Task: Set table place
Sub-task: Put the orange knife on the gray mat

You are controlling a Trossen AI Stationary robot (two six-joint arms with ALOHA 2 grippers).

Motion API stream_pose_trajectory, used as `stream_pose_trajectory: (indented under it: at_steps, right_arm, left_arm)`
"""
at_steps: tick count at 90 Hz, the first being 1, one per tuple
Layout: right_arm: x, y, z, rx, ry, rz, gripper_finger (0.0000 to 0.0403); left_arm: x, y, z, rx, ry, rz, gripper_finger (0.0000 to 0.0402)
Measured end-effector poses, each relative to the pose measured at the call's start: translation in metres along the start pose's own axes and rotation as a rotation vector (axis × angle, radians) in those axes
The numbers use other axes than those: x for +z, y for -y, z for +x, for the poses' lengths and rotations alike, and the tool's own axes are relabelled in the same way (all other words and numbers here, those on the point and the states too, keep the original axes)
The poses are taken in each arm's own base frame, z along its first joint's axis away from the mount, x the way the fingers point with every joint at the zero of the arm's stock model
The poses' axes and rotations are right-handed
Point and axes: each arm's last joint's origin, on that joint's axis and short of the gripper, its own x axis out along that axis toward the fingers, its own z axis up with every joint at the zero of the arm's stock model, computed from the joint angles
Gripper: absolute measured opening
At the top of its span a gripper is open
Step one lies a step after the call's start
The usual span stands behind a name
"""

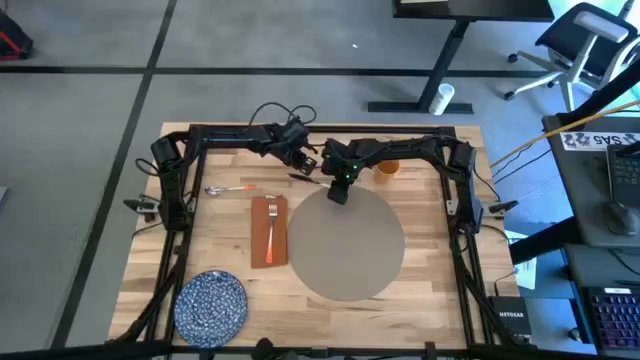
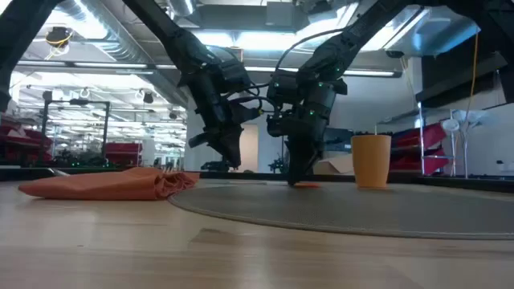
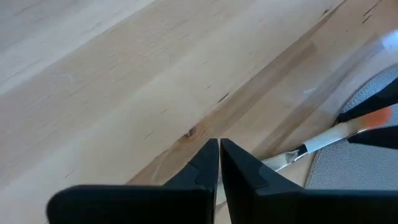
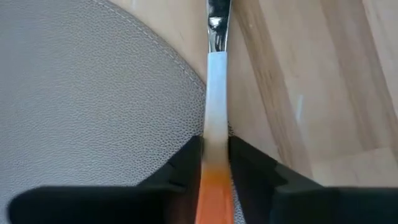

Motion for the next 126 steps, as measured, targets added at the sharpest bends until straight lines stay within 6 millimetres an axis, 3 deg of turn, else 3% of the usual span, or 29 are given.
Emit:
stream_pose_trajectory:
  at_steps: [17, 28, 45, 83, 126]
  right_arm:
    - [0.0, 0.0, 0.0, -0.027, 0.004, -0.002, 0.0112]
    - [0.001, 0.001, 0.0, -0.046, 0.012, -0.007, 0.0084]
    - [0.002, 0.002, 0.0, -0.047, 0.025, -0.022, 0.0008]
    - [0.001, 0.0, -0.002, -0.006, 0.006, 0.011, 0.0001]
    - [0.004, -0.01, -0.049, 0.01, 0.107, 0.015, 0.0]
  left_arm:
    - [0.0, 0.0, 0.0, 0.0, 0.0, 0.002, 0.0]
    - [0.0, 0.0, 0.0, 0.0, 0.0, 0.012, 0.0]
    - [0.0, 0.0, 0.0, 0.0, 0.0, 0.012, 0.0]
    - [0.0, 0.0, 0.0, 0.0, 0.0, 0.009, 0.0]
    - [0.0, 0.0, 0.0, 0.0, 0.001, 0.017, 0.0]
